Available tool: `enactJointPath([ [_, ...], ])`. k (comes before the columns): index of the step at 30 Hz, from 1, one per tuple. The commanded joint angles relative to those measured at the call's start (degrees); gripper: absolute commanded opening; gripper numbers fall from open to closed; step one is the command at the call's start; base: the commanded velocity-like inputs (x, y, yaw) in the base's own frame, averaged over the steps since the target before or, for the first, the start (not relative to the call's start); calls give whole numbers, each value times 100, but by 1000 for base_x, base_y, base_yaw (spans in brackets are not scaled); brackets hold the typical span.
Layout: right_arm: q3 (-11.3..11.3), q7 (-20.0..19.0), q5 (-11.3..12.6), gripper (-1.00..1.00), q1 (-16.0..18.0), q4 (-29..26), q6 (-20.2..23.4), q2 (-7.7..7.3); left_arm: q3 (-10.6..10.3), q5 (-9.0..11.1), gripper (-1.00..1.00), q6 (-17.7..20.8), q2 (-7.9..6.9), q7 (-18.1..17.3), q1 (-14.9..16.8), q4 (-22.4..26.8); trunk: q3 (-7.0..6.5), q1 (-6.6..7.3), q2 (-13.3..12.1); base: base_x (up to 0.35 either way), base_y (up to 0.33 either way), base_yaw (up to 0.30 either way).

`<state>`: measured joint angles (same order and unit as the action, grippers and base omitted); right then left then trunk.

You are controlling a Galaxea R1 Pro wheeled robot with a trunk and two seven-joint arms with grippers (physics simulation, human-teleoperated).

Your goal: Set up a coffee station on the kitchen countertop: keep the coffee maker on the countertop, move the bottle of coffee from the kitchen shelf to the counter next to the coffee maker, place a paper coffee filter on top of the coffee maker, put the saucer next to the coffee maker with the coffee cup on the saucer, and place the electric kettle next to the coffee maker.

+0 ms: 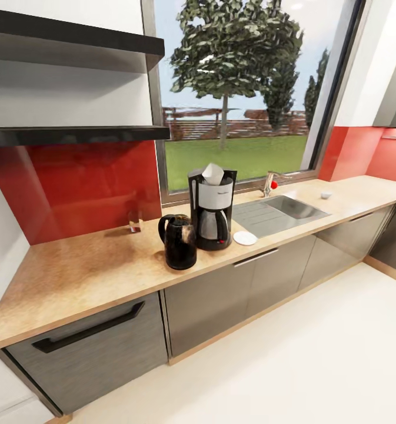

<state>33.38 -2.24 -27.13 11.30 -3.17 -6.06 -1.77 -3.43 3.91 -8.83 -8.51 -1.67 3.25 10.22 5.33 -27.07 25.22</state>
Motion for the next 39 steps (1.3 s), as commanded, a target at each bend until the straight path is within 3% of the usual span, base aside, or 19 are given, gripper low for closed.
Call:
enactJointPath([
  [1,49,-21,-5,100,4,-1,-18,-3,-35,44,100,-17,-5,-11,7,-43,12,-3,11,0,0,0],
  [2,51,-19,6,100,4,-2,-18,-4,-35,45,100,-17,-6,-11,7,-66,12,-3,11,0,0,0],
  [3,55,-29,452,100,4,-8,-4,-41,-36,49,100,-5,-13,-7,6,-363,12,-3,11,0,0,-222],
  [7,51,-39,674,100,4,-5,-1,-50,-42,47,100,2,-8,-9,5,-435,12,-3,11,0,0,-249],
  [12,47,-45,706,100,4,0,0,-51,-45,41,100,67,28,-9,1,-449,12,-3,11,82,-49,-263],
  [19,33,-64,709,100,4,1,7,-51,-52,40,100,696,115,240,1,-448,12,-3,11,241,-157,-265],
  [39,4,-66,689,100,4,9,-2,-25,-60,24,100,751,144,474,1,-441,12,-3,11,259,-168,-235],
])
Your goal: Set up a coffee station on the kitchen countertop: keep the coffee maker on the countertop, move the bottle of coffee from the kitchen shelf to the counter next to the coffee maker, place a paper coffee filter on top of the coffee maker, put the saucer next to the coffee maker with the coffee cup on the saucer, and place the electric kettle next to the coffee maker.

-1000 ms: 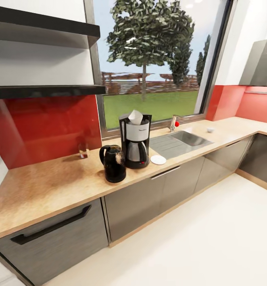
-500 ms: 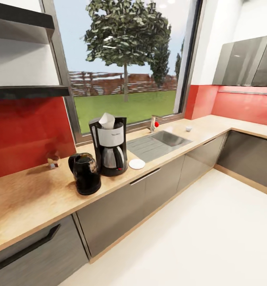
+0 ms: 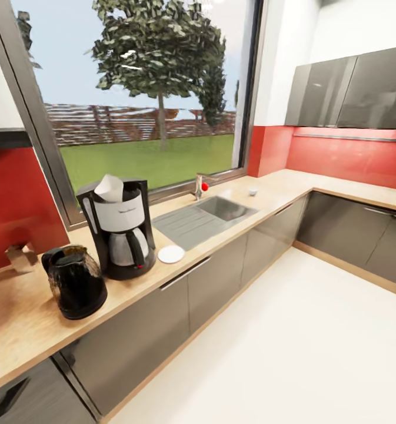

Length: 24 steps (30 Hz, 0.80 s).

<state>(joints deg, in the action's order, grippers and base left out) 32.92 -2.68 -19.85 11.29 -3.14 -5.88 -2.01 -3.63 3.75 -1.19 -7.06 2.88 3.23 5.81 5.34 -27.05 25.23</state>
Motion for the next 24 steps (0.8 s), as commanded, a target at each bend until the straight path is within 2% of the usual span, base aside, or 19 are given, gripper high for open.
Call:
enactJointPath([
  [1,46,-22,-44,100,5,6,-22,2,-40,39,100,-13,9,26,3,-1,11,-5,10,259,-169,-41],
  [12,40,-18,-68,100,5,2,-35,8,-41,39,100,-13,102,313,3,-1,11,-5,10,259,-169,-8],
  [20,45,-13,-60,100,5,-1,-36,-1,-33,46,100,-13,120,327,3,-1,11,-5,10,259,-172,0],
  [24,49,-7,-48,100,5,1,-24,-1,-40,45,100,-13,174,327,3,-1,11,-5,10,241,-194,0],
])
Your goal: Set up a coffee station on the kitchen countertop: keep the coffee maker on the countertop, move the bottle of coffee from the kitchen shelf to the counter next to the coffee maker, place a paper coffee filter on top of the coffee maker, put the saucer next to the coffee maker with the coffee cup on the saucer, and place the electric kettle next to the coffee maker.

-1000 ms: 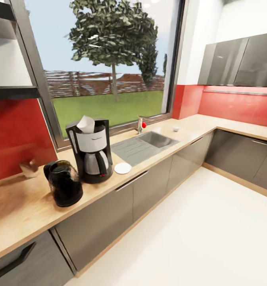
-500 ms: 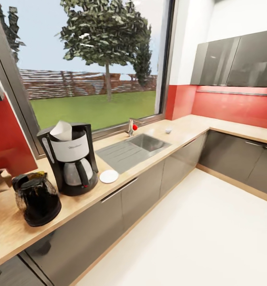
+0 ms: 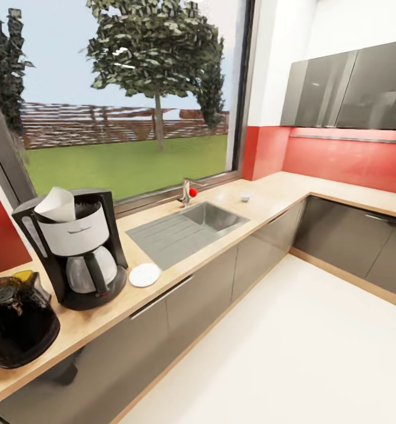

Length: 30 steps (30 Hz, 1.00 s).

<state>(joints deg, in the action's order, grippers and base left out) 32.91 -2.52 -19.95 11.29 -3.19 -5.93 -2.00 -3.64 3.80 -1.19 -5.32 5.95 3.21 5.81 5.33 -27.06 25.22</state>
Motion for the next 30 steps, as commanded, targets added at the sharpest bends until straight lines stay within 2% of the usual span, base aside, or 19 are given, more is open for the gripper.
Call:
enactJointPath([
  [1,49,-25,-37,100,5,5,-20,-2,-39,41,100,-13,3,20,4,-1,11,-5,10,192,-241,0],
  [30,49,-12,-44,100,5,2,-13,-2,-31,42,100,-12,14,28,4,-1,11,-5,10,183,-249,0],
])
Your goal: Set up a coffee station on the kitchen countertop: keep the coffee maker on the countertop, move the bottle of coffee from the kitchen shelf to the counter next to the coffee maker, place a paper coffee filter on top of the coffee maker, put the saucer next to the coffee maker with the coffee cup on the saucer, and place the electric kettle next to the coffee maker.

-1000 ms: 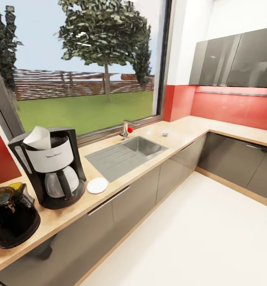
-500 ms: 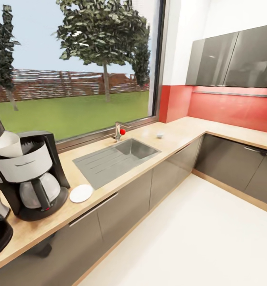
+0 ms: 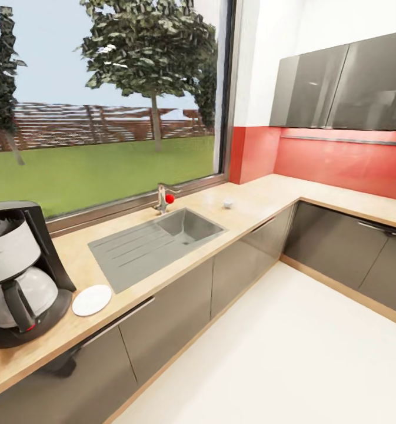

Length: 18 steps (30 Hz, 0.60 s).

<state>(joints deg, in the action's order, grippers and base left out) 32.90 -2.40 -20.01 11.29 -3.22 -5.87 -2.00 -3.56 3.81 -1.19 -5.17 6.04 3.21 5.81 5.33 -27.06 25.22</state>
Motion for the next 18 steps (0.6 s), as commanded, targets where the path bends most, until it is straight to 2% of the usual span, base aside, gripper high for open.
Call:
enactJointPath([
  [1,50,-22,-38,100,5,6,-20,-2,-39,40,100,-13,-1,20,4,-1,11,-5,10,185,-246,0],
  [18,58,-11,-38,100,5,6,-20,-2,-39,40,100,-6,-1,21,4,-1,11,-5,10,189,-244,0],
])
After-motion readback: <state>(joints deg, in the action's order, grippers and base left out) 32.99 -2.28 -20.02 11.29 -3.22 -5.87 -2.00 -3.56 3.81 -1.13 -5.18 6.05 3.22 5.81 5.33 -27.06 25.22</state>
